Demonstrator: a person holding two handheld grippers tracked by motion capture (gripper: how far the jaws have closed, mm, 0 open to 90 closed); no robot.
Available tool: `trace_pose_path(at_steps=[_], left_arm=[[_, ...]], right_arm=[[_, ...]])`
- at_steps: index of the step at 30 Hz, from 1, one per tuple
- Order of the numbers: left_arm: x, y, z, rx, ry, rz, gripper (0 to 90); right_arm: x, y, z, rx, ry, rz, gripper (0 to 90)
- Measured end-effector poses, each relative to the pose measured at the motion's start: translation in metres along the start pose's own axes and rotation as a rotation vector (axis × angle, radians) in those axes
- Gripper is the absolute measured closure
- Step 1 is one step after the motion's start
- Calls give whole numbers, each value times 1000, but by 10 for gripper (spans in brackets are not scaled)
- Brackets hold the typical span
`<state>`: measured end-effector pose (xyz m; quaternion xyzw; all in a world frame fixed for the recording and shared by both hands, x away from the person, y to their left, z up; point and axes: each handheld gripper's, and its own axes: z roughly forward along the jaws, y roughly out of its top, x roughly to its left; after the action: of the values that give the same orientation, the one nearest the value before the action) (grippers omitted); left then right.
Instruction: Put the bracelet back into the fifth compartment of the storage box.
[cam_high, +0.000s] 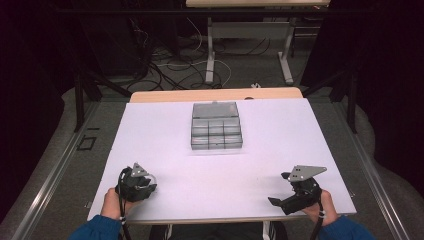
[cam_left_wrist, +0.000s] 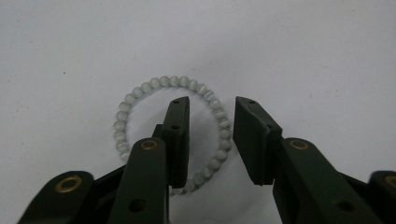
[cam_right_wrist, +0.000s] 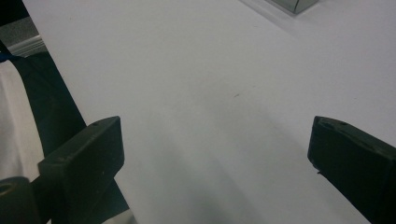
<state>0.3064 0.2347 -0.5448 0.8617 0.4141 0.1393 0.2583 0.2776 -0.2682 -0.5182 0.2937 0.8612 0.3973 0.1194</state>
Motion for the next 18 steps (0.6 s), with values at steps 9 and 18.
trace_pose_path(at_steps=[9,18], left_arm=[[2,0,1,-2,-32,-23,745],[-1,3,3,3,-28,15,848]], right_arm=[[0,0,0,0,0,0,34],[1,0,-1,-1,-4,-3,34]])
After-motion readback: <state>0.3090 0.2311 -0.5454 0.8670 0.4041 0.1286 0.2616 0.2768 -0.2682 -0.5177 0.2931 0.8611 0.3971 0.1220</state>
